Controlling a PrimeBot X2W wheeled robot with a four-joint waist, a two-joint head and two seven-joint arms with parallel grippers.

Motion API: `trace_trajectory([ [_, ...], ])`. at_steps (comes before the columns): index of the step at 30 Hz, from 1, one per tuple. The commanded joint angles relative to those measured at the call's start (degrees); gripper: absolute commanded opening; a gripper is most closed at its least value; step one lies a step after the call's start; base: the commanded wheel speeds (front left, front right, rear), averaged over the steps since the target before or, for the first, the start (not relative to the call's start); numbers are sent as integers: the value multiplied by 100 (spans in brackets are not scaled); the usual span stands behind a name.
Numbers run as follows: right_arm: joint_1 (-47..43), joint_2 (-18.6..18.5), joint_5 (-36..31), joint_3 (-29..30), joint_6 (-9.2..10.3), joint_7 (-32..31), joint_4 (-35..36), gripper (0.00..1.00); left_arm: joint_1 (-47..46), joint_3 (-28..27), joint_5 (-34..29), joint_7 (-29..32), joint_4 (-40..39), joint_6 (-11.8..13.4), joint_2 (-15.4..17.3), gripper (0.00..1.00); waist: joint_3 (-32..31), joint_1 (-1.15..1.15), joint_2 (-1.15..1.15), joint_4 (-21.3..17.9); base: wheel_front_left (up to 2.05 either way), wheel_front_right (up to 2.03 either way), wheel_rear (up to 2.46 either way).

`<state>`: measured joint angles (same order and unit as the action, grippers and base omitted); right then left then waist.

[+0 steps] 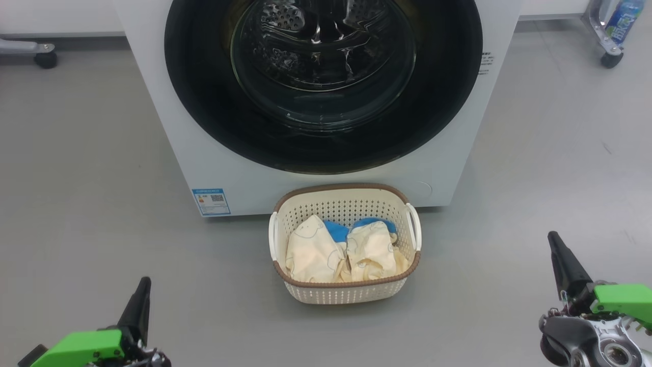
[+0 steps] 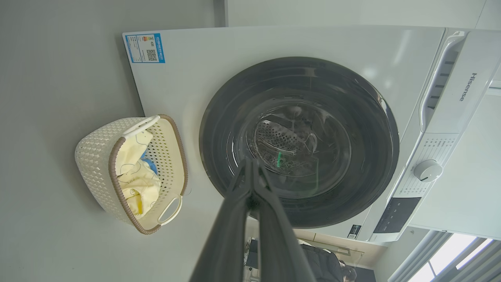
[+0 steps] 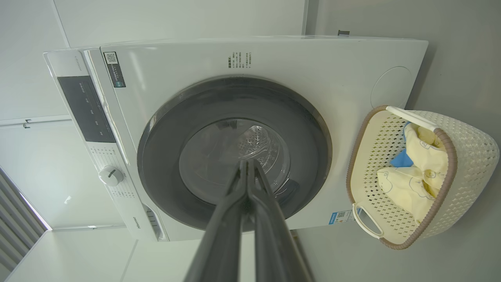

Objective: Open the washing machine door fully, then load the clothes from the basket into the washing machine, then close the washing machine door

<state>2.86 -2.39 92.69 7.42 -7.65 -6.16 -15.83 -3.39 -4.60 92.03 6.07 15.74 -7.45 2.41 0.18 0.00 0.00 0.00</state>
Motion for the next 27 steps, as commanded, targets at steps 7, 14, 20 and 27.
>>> trace_trajectory([
  [7,332,-49,-54,-88,16,-34,180,0,-279,-192,14,41,-170,-3,47,0,0,0,0,0,0,0,0],
  [14,332,-49,-53,-89,16,-34,180,0,-279,-192,14,41,-171,-3,47,0,0,0,0,0,0,0,0],
  [20,332,-49,-53,-89,16,-34,180,0,-279,-191,15,41,-171,-3,47,0,0,0,0,0,0,0,0],
  [27,332,-49,-53,-89,16,-34,180,0,-279,-191,15,41,-171,-3,47,0,0,0,0,0,0,0,0],
])
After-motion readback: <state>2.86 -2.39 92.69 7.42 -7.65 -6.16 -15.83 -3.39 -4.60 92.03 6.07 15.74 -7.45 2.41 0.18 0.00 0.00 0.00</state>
